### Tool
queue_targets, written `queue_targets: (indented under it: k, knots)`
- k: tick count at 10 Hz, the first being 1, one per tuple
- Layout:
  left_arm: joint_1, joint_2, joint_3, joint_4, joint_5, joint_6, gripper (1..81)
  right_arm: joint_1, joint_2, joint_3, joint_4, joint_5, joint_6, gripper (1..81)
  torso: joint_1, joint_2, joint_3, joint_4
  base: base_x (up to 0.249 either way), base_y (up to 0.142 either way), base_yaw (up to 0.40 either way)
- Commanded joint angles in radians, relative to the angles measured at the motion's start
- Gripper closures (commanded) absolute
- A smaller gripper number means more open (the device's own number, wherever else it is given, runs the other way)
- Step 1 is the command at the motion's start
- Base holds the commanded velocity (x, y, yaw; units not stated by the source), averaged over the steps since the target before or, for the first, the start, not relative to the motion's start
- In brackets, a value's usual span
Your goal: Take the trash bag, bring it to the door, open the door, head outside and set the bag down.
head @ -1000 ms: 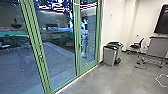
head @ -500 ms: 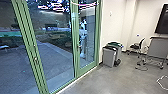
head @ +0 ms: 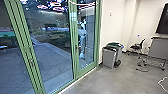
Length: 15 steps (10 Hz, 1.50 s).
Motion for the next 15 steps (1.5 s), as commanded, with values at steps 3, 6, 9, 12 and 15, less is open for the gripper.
queue_targets:
  k: [3,6,9,12,15]
  knots:
    - [-0.059,-0.003,-0.002,0.002,0.080,0.007,81.1,0.051,-0.003,0.001,-0.004,-0.067,-0.005,1.0,0.000,0.000,0.000,0.000,0.134,0.000,0.000]
    - [-0.059,-0.003,-0.002,0.002,0.080,0.007,81.1,0.051,-0.001,0.001,-0.004,-0.067,-0.004,1.0,0.000,0.000,0.000,0.000,0.134,0.000,0.000]
    - [-0.059,-0.003,-0.002,0.002,0.080,0.007,81.1,0.051,-0.003,0.001,-0.004,-0.066,-0.005,1.0,0.000,0.000,0.000,0.000,0.136,-0.043,0.000]
    - [-0.059,-0.003,-0.002,0.002,0.080,0.010,81.1,0.051,-0.001,-0.004,-0.003,-0.066,-0.004,1.0,0.000,0.000,0.000,0.000,0.137,-0.067,0.000]
    - [-0.061,-0.002,-0.002,0.002,0.079,0.010,81.1,0.051,0.002,-0.004,-0.003,-0.066,-0.004,1.0,0.000,0.000,0.000,0.000,0.140,-0.079,0.000]
